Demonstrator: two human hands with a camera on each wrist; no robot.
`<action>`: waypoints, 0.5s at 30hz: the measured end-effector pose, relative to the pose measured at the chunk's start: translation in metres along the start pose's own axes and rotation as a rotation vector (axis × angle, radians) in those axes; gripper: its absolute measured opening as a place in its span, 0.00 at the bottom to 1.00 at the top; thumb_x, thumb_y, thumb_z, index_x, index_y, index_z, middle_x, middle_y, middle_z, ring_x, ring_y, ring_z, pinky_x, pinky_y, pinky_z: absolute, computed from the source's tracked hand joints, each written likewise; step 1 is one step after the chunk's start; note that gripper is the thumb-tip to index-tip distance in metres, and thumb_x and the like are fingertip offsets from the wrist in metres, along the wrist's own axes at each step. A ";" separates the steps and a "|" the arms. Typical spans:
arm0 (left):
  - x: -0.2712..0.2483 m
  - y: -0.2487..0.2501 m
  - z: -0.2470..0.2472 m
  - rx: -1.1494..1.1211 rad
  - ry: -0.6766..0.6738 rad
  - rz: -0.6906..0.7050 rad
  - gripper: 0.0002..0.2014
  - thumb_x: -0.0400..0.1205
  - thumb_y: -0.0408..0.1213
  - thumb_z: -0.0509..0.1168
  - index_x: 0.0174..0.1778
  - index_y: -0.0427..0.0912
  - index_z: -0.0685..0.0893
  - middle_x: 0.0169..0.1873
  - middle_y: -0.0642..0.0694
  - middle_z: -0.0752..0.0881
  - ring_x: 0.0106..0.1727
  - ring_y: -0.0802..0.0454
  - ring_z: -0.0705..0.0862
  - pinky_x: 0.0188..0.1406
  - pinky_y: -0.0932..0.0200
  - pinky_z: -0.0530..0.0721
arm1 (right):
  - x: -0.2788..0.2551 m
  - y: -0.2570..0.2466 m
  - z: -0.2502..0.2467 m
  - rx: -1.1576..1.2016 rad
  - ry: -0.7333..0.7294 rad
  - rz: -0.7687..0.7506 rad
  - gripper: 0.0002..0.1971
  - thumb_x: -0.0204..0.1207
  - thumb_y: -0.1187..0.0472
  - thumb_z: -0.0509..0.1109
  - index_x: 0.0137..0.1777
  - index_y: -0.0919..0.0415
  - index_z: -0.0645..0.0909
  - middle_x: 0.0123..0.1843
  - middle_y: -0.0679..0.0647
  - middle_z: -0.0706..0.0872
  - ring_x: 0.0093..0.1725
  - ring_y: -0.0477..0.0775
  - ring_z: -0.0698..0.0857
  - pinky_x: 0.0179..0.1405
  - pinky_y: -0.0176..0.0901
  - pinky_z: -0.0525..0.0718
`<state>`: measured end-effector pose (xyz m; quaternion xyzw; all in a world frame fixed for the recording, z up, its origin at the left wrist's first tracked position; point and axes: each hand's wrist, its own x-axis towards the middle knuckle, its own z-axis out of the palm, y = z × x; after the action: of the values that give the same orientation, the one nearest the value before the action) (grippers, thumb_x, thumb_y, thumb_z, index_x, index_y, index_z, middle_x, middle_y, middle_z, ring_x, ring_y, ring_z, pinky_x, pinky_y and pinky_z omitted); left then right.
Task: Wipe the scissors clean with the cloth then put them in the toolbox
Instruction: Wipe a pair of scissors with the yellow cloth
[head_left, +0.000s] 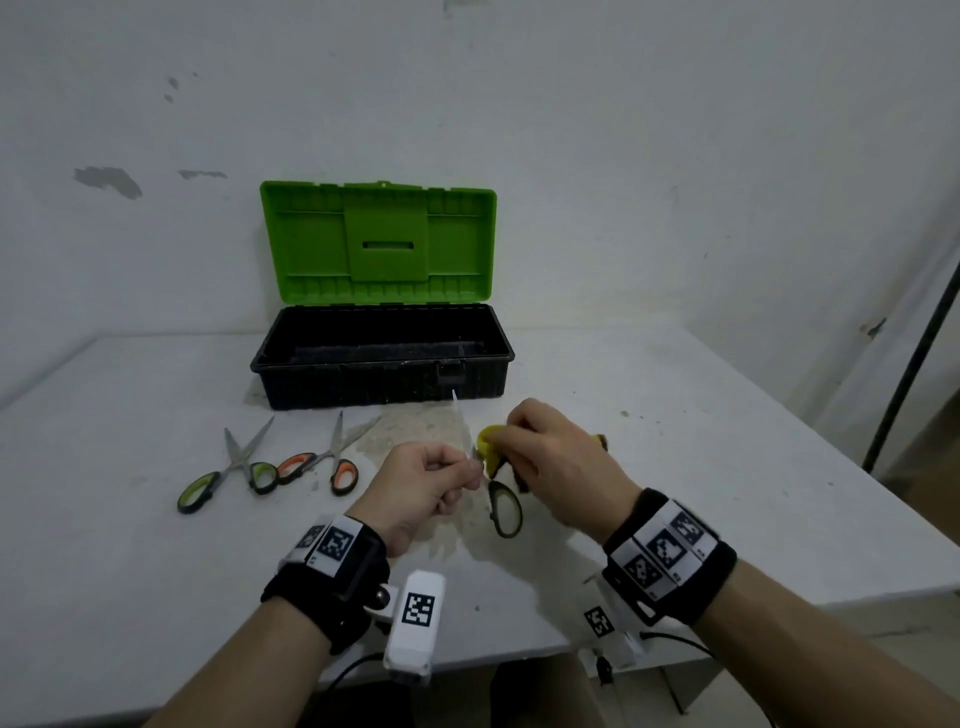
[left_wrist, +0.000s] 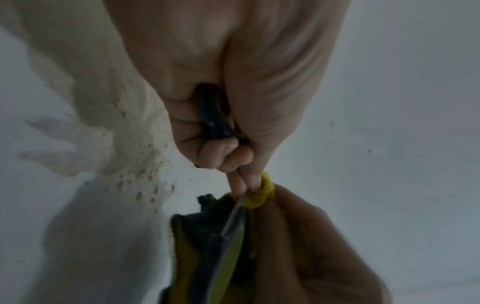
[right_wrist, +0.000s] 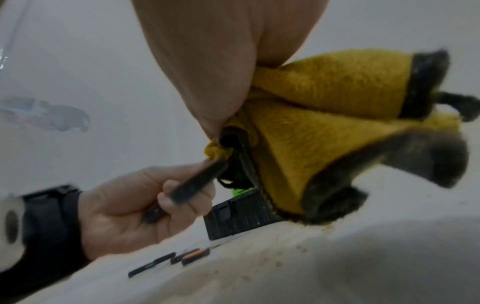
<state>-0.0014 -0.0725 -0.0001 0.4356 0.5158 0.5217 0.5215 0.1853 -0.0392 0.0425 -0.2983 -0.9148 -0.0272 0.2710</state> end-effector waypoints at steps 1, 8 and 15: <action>0.001 0.000 0.000 -0.032 -0.010 -0.014 0.05 0.82 0.25 0.70 0.40 0.29 0.86 0.29 0.40 0.86 0.22 0.57 0.73 0.20 0.66 0.71 | -0.003 -0.003 0.002 -0.018 -0.047 -0.033 0.08 0.80 0.61 0.66 0.52 0.60 0.86 0.45 0.56 0.78 0.39 0.55 0.78 0.32 0.50 0.82; -0.004 -0.003 0.000 -0.044 -0.016 -0.035 0.03 0.80 0.26 0.72 0.44 0.28 0.87 0.30 0.41 0.87 0.23 0.57 0.74 0.21 0.67 0.73 | 0.001 0.013 -0.005 -0.049 0.044 0.111 0.05 0.78 0.66 0.71 0.49 0.62 0.88 0.45 0.57 0.79 0.38 0.58 0.81 0.32 0.49 0.83; -0.003 0.006 0.002 0.013 -0.005 0.027 0.03 0.81 0.25 0.70 0.41 0.30 0.86 0.28 0.42 0.87 0.22 0.57 0.73 0.22 0.66 0.72 | -0.005 0.001 0.006 -0.008 -0.023 -0.011 0.08 0.79 0.65 0.71 0.55 0.61 0.87 0.47 0.57 0.80 0.41 0.58 0.80 0.34 0.50 0.84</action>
<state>0.0001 -0.0744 0.0060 0.4473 0.5122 0.5243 0.5125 0.1868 -0.0396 0.0343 -0.2948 -0.9194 -0.0288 0.2588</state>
